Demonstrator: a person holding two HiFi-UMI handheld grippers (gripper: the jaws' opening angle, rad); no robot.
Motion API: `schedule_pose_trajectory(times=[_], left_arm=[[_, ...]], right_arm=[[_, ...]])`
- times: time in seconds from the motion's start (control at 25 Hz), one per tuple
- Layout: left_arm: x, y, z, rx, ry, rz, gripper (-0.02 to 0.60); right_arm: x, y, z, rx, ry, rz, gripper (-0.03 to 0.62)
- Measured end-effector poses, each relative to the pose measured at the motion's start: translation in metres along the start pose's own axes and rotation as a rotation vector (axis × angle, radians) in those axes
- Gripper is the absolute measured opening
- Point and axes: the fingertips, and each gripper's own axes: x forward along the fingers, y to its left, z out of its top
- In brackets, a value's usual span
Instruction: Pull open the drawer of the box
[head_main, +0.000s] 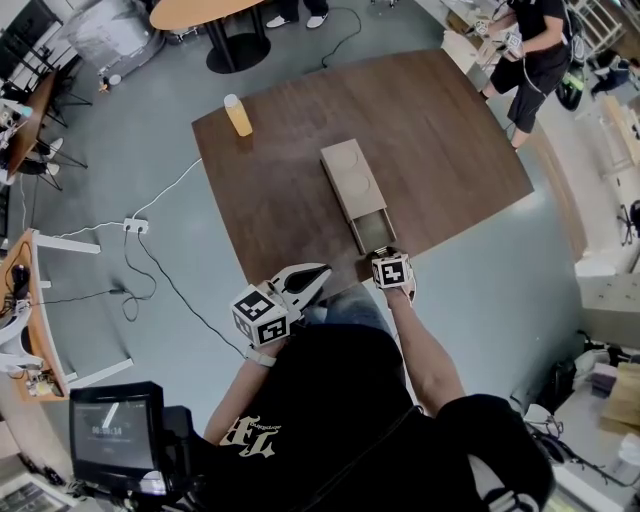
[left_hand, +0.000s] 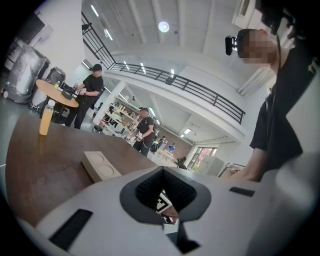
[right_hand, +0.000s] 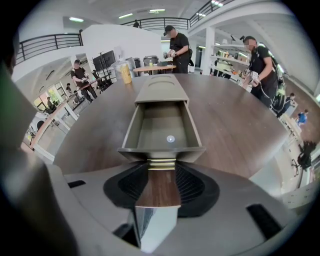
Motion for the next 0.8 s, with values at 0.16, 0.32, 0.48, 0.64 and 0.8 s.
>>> schedule_pose_trajectory(times=[0.16,0.32,0.48,0.64,0.8], left_arm=[[0.001,-0.004,-0.002,-0.005,-0.003,-0.015,0.000],[0.002,-0.006,-0.003,-0.007,0.002,-0.020,0.000],[0.002,-0.008,-0.006,-0.013,0.005,-0.024,0.000],[0.007,-0.011,-0.007,-0.019,0.009,-0.029,0.000],[0.016,-0.010,-0.008,-0.025,0.009,-0.030,0.000]], right_arm=[[-0.004,0.001,-0.007,0.001,0.001,-0.003,0.155],[-0.008,0.003,-0.013,0.007,0.007,-0.005,0.155],[-0.013,0.006,-0.020,0.012,0.005,-0.009,0.155],[-0.019,0.006,-0.025,0.017,0.003,-0.011,0.155],[-0.021,0.001,-0.034,0.019,0.009,-0.008,0.155]])
